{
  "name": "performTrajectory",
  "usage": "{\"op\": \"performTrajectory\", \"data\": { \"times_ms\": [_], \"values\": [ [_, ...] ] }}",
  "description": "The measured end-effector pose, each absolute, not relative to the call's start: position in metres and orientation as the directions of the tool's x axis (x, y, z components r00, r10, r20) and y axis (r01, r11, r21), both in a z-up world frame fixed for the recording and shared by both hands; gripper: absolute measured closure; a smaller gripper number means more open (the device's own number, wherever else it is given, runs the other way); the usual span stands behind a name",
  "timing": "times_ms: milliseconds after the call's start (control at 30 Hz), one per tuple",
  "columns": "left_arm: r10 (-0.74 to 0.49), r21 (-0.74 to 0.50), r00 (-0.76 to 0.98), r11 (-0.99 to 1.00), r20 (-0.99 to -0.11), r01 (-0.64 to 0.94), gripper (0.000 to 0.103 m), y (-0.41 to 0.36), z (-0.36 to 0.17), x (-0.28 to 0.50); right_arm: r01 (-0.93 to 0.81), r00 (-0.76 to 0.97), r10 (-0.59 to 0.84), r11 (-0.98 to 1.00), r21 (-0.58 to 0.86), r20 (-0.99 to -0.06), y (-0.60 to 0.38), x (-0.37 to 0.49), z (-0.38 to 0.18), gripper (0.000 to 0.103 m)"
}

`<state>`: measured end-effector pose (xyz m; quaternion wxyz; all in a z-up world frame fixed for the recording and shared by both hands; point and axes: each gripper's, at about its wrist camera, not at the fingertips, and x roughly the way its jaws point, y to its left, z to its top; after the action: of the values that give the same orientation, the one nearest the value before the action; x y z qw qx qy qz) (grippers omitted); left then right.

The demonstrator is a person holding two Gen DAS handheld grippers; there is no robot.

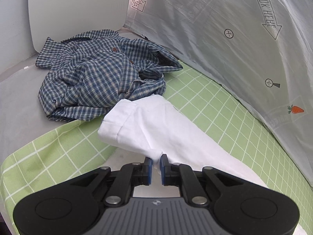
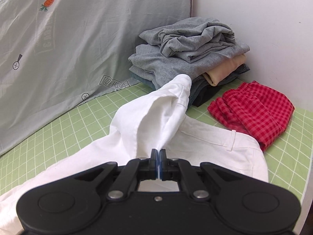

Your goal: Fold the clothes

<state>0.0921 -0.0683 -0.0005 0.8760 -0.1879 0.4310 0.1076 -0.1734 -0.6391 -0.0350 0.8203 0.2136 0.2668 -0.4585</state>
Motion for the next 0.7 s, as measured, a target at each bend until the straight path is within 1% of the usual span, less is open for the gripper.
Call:
{"op": "performTrajectory", "data": {
  "times_ms": [133, 367, 467, 700],
  "values": [
    [0.029, -0.262, 0.651, 0.901, -0.759, -0.346, 0.093, -0.066, 0.017, 0.082, 0.866, 0.45, -0.648, 0.484, 0.124, -0.614, -0.636, -0.191, -0.031, 0.102],
    [0.033, -0.273, 0.724, 0.913, -0.689, -0.301, 0.093, -0.068, 0.052, 0.056, 0.873, 0.462, -0.659, 0.454, 0.177, -0.593, -0.634, -0.225, -0.028, 0.102],
    [0.034, -0.27, 0.74, 0.919, -0.672, -0.288, 0.093, -0.066, 0.06, 0.039, 0.872, 0.47, -0.657, 0.449, 0.195, -0.589, -0.632, -0.239, -0.028, 0.102],
    [0.061, -0.251, 0.715, 0.913, -0.696, -0.322, 0.093, -0.047, 0.049, -0.008, 0.866, 0.478, -0.652, 0.462, 0.192, -0.589, -0.626, -0.269, -0.03, 0.102]
  ]
}}
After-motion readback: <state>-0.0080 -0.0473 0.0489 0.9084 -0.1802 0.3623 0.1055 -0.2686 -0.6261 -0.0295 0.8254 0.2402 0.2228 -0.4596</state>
